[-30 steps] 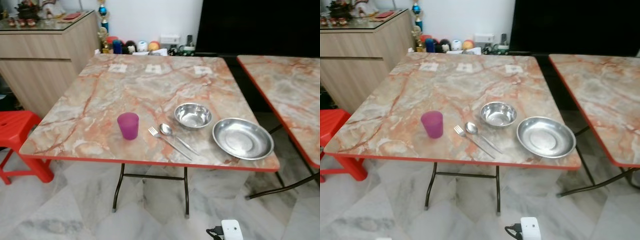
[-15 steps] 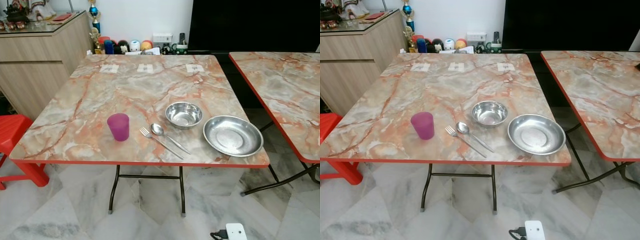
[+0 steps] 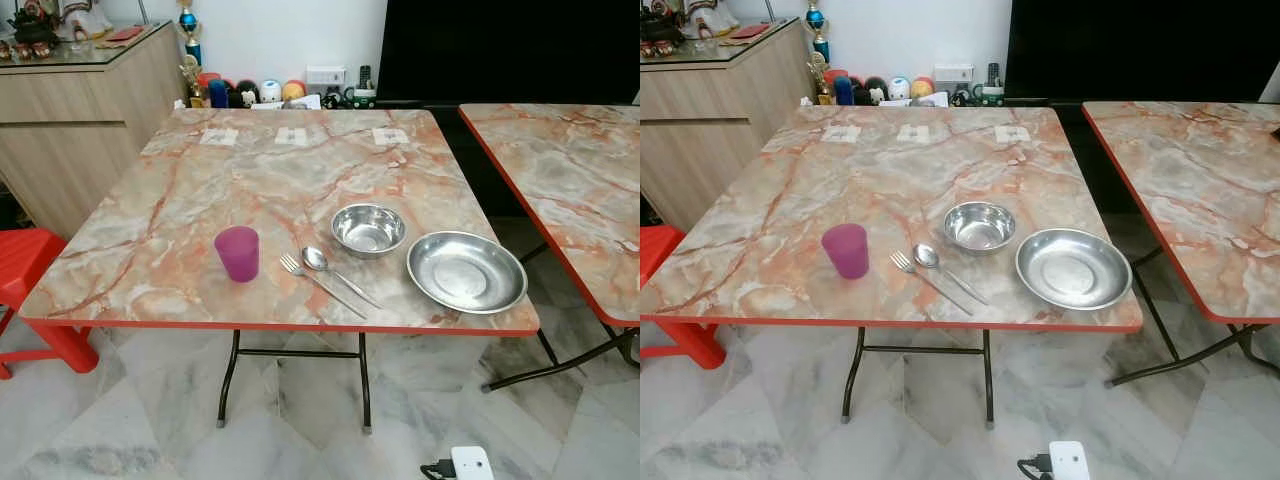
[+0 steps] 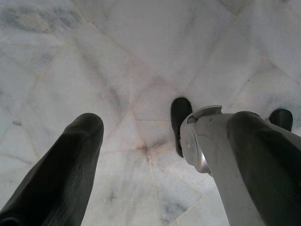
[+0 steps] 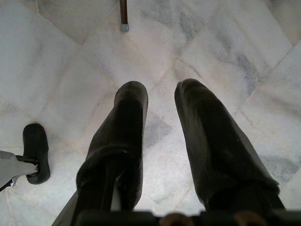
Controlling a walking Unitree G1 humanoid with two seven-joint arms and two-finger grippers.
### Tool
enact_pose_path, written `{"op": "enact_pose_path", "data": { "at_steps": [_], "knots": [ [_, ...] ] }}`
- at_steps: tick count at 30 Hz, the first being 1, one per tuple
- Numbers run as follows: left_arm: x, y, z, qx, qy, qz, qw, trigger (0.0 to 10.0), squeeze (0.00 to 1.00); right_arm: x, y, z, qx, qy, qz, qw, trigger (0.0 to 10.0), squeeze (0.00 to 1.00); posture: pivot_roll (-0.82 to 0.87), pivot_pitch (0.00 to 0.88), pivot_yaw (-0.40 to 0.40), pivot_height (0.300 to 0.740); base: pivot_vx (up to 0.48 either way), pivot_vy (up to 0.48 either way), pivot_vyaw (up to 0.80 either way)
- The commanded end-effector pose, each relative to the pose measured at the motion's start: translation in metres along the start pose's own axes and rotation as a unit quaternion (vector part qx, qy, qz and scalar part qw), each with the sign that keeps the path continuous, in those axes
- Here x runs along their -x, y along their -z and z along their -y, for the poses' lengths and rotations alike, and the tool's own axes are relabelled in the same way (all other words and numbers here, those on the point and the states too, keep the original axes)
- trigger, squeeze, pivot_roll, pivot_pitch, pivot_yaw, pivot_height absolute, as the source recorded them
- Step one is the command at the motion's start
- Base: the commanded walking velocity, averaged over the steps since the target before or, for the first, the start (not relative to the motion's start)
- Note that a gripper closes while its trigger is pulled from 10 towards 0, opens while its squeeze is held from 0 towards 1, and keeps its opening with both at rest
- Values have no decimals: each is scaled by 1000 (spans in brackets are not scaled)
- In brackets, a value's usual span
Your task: Setting the table
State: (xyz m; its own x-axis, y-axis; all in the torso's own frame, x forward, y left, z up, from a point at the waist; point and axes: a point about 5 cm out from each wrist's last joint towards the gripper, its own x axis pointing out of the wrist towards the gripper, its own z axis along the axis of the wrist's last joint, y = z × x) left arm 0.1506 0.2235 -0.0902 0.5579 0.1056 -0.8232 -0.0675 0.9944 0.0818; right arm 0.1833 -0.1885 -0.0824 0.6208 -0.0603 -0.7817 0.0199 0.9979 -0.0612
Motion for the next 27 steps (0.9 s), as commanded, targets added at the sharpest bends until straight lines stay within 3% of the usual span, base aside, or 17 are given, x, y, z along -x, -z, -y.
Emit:
{"op": "enact_pose_path", "data": {
  "at_steps": [1, 18, 21, 27],
  "knots": [
    [0, -2, -15, 80, -11, -15, 997, 10000, 0, -5, -17, 11, -119, 9, -9, 993, 10000, 0, 49, 0, -36, 740, 0, 0, 0],
    [0, -2, -15, 80, -11, -15, 997, 10000, 0, -5, -17, 11, -119, 9, -9, 993, 10000, 0, 49, 0, -36, 740, 0, 0, 0],
    [3, 5, -21, 64, -11, -22, 998, 10000, 0, -4, -13, 11, -125, 15, -12, 992, 10000, 0, 51, 0, -29, 740, 0, 0, 0],
    [2, -1, -21, 65, -9, -12, 998, 10000, 0, -4, -14, 11, -129, 16, -11, 991, 10000, 0, 50, 0, -30, 740, 0, 0, 0]
  ]
}}
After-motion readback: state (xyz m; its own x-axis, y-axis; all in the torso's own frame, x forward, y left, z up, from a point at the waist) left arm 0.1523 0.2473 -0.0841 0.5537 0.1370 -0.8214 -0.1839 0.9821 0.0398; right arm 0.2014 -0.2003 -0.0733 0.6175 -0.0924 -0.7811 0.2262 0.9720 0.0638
